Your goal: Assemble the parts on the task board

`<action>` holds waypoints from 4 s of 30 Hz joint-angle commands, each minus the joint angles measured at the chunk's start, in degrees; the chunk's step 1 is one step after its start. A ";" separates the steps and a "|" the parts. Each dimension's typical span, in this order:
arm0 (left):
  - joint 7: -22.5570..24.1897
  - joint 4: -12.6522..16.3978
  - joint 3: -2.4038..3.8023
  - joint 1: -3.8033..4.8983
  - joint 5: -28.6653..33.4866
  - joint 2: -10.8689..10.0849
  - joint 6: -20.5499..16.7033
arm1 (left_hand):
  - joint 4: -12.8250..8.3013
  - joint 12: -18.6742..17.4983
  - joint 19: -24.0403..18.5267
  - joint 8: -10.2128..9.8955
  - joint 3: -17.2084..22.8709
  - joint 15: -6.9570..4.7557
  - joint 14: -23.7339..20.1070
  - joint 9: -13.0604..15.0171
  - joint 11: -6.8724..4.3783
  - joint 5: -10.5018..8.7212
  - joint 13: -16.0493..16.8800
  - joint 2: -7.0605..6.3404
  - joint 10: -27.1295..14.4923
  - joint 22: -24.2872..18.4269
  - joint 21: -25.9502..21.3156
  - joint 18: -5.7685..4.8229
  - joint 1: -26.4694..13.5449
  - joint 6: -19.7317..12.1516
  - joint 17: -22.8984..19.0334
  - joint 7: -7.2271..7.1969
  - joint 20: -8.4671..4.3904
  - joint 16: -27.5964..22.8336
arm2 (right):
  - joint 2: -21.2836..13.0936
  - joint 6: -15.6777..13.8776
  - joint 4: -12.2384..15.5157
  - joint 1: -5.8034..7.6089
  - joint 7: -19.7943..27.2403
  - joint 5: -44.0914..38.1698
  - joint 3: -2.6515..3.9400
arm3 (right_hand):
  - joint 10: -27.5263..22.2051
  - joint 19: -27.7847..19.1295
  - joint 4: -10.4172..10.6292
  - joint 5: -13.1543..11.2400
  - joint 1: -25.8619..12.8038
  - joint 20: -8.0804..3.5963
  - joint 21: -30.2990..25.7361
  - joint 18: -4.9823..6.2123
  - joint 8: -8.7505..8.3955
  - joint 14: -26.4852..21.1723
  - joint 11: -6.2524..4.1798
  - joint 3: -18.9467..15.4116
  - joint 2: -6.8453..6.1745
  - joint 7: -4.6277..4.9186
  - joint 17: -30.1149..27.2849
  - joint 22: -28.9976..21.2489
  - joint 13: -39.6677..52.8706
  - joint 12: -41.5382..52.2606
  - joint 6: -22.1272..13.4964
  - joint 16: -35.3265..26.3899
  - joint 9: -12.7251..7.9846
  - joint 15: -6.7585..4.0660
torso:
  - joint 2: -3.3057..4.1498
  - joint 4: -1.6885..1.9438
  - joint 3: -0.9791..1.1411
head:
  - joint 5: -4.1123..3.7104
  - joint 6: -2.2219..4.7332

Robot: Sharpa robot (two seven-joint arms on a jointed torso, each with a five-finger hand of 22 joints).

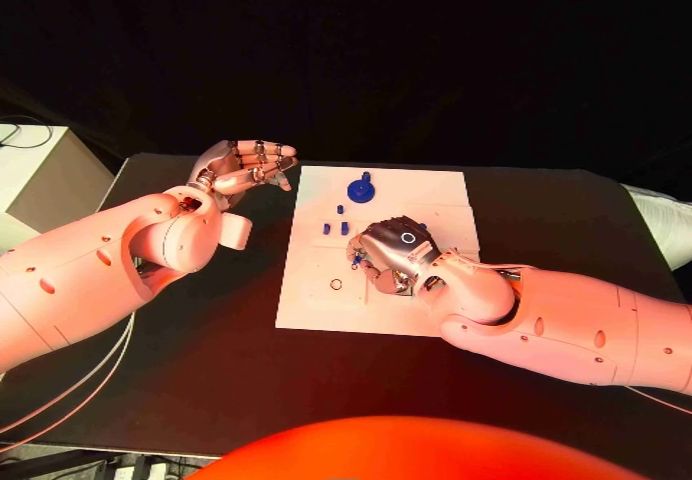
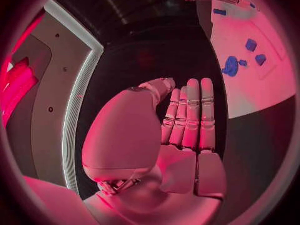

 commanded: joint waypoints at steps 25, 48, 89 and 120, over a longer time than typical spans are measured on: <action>0.52 -0.03 0.05 -0.05 0.38 0.13 0.27 | -0.08 -0.26 -0.16 -0.05 -0.33 0.23 -0.06 -0.06 0.14 0.21 -0.10 -0.09 -0.53 -0.07 -0.28 0.66 0.27 -0.09 -0.09 0.06 0.38 -0.27 | 0.81 1.78 -0.84 -0.23 0.11 -0.24 -0.26 | 1.58 0.74 -0.01 0.27 -0.15 -0.44 0.01 0.33 0.27 3.62 -0.86 0.51 0.33 0.05 2.31 -0.06 0.04 -0.06 0.33 0.11 0.12 -0.41 | 0.02 -0.01 -0.01 | 0.17 -0.61; 0.18 -0.19 0.05 -0.06 0.36 0.25 0.53 | -0.07 -0.23 -0.20 0.00 -0.38 0.26 -0.10 -0.07 0.17 0.21 -0.15 -0.07 -0.66 -0.09 -0.33 0.67 0.27 -0.15 -0.07 0.09 0.43 -0.32 | 2.53 4.61 -2.81 -0.32 -0.43 -0.09 -0.80 | 1.61 0.68 -0.04 0.25 -0.31 -0.45 -0.20 0.38 0.24 3.59 -0.84 0.62 0.33 0.09 2.20 -0.23 -0.01 -0.21 0.27 0.06 0.16 -0.40 | 0.04 0.02 -0.02 | 0.05 -0.61; -0.32 -0.48 0.04 -0.06 0.32 0.35 0.90 | -0.01 -0.17 -0.26 0.04 -0.42 0.30 -0.17 -0.10 0.21 0.21 -0.24 0.00 -0.88 -0.14 -0.42 0.69 0.26 -0.28 -0.04 0.12 0.50 -0.38 | 2.44 2.48 -3.38 -0.36 -2.69 -0.06 -1.06 | -10.06 -0.73 -2.02 0.70 -1.76 1.34 -5.36 1.27 -6.41 2.62 1.80 -2.68 -3.64 1.25 -1.59 -4.03 -3.13 -2.40 -9.08 -1.94 -1.41 1.69 | -0.03 -0.06 0.01 | -0.09 -0.61; -0.34 -0.45 0.03 -0.15 0.34 -0.18 0.91 | -0.05 -0.16 -0.29 0.05 -0.45 0.32 -0.21 -0.12 0.24 0.20 -0.30 -0.03 -1.07 -0.15 -0.46 0.70 0.32 -0.38 -0.02 0.12 0.53 -0.42 | -8.33 9.27 2.05 6.04 0.64 9.68 1.92 | -11.03 -0.73 -1.47 0.39 -1.98 1.54 -6.37 1.41 -7.77 2.52 1.74 -10.20 -3.63 0.71 -2.36 -4.65 -2.93 -2.06 -8.50 -2.28 -2.38 1.75 | -0.21 -0.58 0.07 | -2.54 2.19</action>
